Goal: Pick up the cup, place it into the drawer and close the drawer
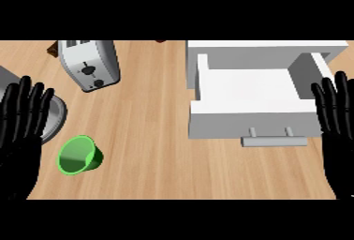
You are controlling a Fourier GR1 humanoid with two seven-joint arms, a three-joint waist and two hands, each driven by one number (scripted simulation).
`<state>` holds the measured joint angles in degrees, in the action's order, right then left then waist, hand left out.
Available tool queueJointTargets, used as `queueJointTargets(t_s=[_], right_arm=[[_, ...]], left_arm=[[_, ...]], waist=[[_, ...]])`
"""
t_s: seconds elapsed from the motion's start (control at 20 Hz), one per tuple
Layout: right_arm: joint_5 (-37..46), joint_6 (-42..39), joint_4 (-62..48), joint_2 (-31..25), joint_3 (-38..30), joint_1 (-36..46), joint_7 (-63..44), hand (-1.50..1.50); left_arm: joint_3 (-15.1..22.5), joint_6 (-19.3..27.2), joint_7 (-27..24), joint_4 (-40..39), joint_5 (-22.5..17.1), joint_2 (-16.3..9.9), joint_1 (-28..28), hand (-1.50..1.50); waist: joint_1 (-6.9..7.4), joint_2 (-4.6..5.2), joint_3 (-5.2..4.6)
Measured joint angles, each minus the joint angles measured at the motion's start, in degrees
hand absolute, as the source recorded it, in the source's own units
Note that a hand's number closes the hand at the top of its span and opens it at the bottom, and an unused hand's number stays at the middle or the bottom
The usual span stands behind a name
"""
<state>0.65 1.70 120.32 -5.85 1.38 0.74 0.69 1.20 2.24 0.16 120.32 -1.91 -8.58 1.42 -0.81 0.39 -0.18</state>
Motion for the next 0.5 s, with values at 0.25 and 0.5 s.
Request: queueJointTargets(t_s=[0.25,0.5], right_arm=[[-0.5,-0.8,-0.7,0.2,0.2,-0.6,0.1,-1.50],[-4.9,-3.3,-1.9,0.2,0.7,0.6,-3.3,-1.50]], left_arm=[[-2.9,-9.1,-4.7,-0.3,-8.6,-3.2,3.0,-1.50],[-4.8,-17.8,-3.8,-2.9,-21.7,-5.5,4.8,-1.50]], waist=[[0.75,-0.31,0.09],[1.04,-0.34,0.10]])
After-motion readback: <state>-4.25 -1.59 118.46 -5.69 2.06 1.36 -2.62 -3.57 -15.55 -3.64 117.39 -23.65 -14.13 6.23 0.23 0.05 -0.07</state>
